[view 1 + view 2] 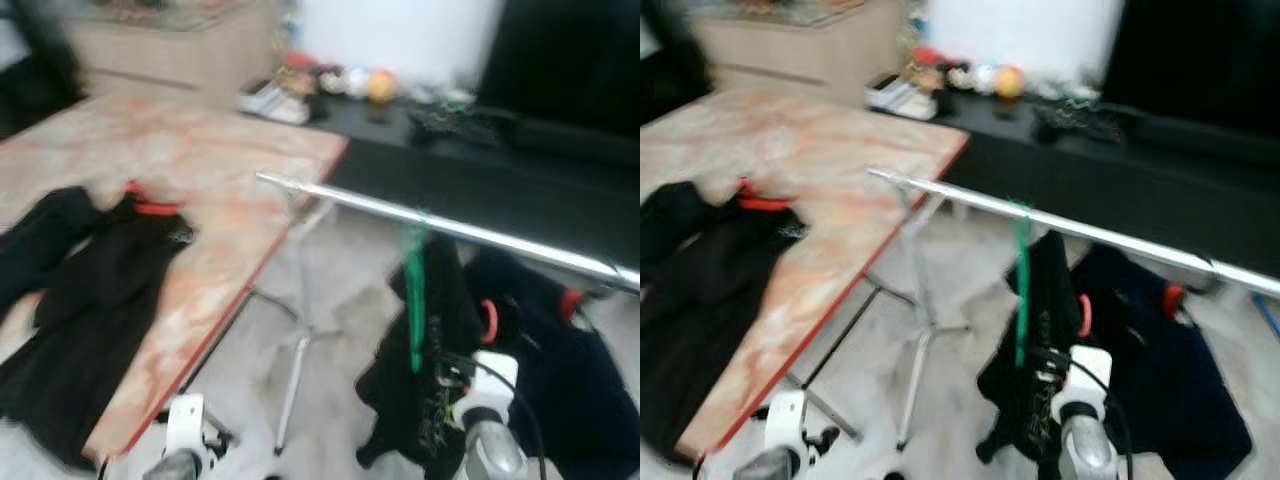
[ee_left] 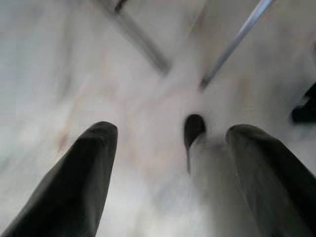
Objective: Hang hanger
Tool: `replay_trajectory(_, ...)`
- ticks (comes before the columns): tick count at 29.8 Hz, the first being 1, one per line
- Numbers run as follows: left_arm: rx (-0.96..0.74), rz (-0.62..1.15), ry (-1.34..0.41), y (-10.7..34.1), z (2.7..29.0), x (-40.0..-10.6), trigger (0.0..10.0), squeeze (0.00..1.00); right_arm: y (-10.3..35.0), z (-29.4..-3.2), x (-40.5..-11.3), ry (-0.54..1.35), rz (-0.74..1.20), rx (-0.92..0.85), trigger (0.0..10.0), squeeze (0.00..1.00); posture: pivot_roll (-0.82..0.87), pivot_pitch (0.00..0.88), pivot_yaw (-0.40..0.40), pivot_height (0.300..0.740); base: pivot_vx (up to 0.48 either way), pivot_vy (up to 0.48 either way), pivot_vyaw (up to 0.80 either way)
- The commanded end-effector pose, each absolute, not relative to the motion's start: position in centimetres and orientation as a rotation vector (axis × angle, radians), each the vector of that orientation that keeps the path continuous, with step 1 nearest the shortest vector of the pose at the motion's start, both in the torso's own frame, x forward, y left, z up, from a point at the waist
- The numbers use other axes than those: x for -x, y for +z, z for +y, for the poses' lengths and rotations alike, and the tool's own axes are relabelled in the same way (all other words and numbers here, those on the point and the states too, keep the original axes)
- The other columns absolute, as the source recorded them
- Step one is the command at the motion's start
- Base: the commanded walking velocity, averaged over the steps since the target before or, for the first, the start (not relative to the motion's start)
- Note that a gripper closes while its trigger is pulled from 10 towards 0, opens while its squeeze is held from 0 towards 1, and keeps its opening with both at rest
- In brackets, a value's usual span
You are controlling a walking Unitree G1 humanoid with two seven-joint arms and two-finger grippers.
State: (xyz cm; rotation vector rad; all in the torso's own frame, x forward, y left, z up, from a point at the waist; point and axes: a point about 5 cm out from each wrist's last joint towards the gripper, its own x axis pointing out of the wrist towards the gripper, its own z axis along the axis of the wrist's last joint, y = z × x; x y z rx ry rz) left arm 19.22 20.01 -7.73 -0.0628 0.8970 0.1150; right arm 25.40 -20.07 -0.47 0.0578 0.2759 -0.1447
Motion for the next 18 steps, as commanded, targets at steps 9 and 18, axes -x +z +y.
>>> replay_trajectory(9, 0.047, 0.889, 0.107, -7.42, 20.21, -19.79, 10.0, 0.00, -0.16, -20.06, -25.81, -0.166, 0.262, -0.059, 10.0, 0.00, -0.07, 0.000, 0.039, 0.740, -0.301, 0.000, 0.00)
replay_trajectory(18, 0.051, 0.891, 0.109, -7.48, 20.24, -19.66, 10.0, 0.00, -0.15, -20.31, -26.09, -0.186, 0.275, -0.066, 10.0, 0.00, -0.07, 0.000, 0.039, 0.740, -0.302, 0.000, 0.00)
